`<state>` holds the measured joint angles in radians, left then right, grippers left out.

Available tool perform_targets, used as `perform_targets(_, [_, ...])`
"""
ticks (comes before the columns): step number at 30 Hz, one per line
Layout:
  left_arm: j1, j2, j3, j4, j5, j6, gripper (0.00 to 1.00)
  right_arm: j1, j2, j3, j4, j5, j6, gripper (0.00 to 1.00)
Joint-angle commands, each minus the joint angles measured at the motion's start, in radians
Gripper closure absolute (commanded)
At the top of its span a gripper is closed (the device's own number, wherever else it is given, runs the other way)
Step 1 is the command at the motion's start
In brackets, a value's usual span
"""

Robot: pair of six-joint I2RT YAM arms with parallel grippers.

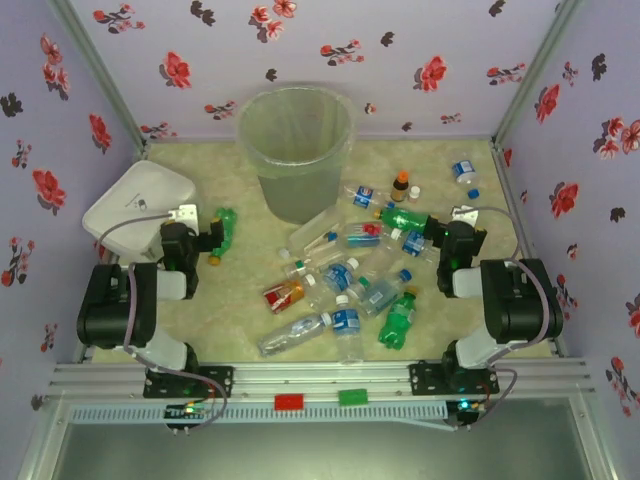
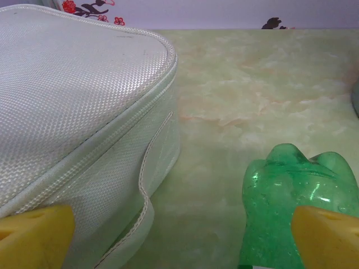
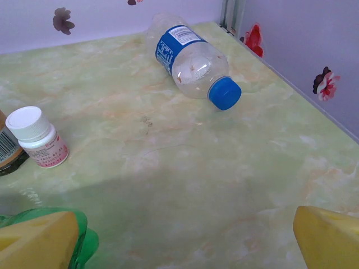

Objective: Put the plastic bottles in the bin

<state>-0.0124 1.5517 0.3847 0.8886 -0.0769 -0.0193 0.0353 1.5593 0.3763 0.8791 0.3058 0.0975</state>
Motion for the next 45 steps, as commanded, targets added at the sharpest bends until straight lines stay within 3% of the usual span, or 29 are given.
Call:
perform_targets(1, [0.008, -0.005, 0.011, -0.002, -0.041, 0.009, 0.0, 0.005, 0.003, 0.0, 0.032, -0.004, 0.004, 0.01])
perform_targets(26, [0.008, -0.016, 0.013, -0.01, -0.042, 0.014, 0.0, 0.006, -0.039, -0.014, 0.027, 0.016, 0.006, 0.01])
perform_targets(33, [-0.012, -0.187, 0.007, -0.131, -0.171, -0.007, 0.0, 0.015, -0.296, 0.05, -0.275, 0.074, 0.035, 0.01])
perform_targets(39, [-0.038, -0.337, 0.089, -0.321, -0.234, -0.089, 0.0, 0.018, -0.502, 0.193, -0.688, 0.0, 0.185, 0.01])
perform_targets(45, [-0.038, -0.348, 0.345, -0.771, -0.234, -0.283, 0.0, 0.025, -0.608, 0.335, -1.057, -0.069, 0.346, 0.01])
